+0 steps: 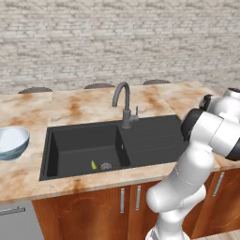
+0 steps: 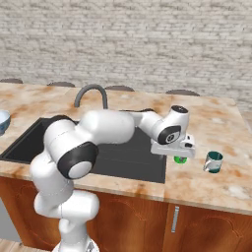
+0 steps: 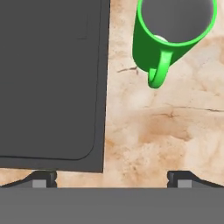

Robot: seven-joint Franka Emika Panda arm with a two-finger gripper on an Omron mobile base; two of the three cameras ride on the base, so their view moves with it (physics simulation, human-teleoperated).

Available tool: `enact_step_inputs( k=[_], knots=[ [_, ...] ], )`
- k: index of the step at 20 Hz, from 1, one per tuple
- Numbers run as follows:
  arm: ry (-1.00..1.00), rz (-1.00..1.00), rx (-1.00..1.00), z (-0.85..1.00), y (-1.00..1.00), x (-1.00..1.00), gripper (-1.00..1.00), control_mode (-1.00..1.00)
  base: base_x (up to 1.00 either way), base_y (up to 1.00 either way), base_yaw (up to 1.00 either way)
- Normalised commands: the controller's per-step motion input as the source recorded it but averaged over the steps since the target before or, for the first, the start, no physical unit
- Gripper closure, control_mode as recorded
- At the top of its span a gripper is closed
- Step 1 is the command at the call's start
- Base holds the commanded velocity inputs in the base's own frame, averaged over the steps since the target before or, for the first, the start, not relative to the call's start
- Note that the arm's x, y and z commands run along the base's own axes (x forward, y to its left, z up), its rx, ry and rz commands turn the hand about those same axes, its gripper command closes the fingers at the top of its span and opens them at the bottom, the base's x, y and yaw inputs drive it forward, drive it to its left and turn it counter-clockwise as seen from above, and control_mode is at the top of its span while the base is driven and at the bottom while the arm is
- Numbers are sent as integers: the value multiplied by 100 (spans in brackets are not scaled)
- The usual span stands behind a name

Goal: Clear the mugs and bowl far away from the sink.

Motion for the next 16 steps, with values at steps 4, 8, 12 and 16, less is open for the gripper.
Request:
enact_step_inputs(
  k=[4, 8, 12, 16],
  knots=[
    [0, 0, 0, -16, -9, 27, -100, -100, 0, 0, 0],
    [0, 0, 0, -16, -16, 28, -100, -100, 0, 0, 0],
    [0, 0, 0, -16, -18, 22, -100, -100, 0, 0, 0],
    [0, 0, 0, -13, -18, 17, -100, -100, 0, 0, 0]
  ],
)
